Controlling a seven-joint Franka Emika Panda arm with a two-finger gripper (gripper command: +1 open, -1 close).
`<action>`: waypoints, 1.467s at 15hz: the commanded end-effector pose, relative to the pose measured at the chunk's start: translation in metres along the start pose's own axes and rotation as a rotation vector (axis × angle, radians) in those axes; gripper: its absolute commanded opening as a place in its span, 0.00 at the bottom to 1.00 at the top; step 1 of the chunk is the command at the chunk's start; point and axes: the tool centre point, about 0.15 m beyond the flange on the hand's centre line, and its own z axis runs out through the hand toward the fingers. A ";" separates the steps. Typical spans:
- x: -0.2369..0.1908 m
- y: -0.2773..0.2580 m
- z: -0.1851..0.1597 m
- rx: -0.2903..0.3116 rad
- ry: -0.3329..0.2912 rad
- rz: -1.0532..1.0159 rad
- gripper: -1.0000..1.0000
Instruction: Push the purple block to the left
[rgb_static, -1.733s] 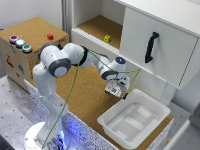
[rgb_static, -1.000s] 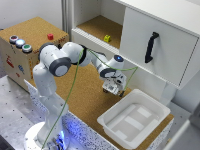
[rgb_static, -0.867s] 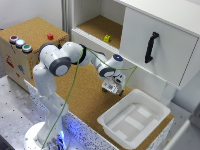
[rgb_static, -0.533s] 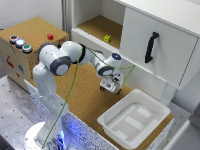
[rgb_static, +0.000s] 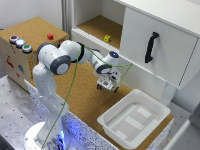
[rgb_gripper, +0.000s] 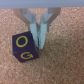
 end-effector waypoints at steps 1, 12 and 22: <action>-0.015 -0.019 0.000 -0.083 0.034 -0.015 0.00; -0.034 -0.047 0.016 -0.085 0.062 -0.156 0.00; 0.002 -0.080 0.027 -0.153 0.080 -0.030 0.00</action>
